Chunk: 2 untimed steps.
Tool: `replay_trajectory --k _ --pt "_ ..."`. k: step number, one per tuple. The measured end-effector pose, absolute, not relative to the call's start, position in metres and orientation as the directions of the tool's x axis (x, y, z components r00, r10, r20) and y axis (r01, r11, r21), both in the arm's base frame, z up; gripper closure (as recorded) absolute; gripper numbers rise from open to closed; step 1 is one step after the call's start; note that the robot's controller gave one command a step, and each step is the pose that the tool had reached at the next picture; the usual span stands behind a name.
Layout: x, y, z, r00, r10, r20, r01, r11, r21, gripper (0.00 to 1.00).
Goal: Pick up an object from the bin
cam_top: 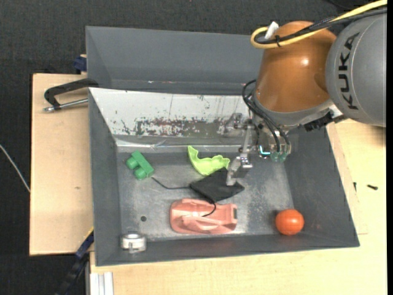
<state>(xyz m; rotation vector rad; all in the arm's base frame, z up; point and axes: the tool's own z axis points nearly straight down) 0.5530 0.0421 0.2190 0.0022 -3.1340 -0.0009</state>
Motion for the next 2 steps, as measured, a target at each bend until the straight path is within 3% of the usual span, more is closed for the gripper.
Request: replay_trajectory --k 2 --pt "0.5546 0.0418 0.2226 -1.0 0.001 -0.002 0.001 1.0 0.001 0.0"
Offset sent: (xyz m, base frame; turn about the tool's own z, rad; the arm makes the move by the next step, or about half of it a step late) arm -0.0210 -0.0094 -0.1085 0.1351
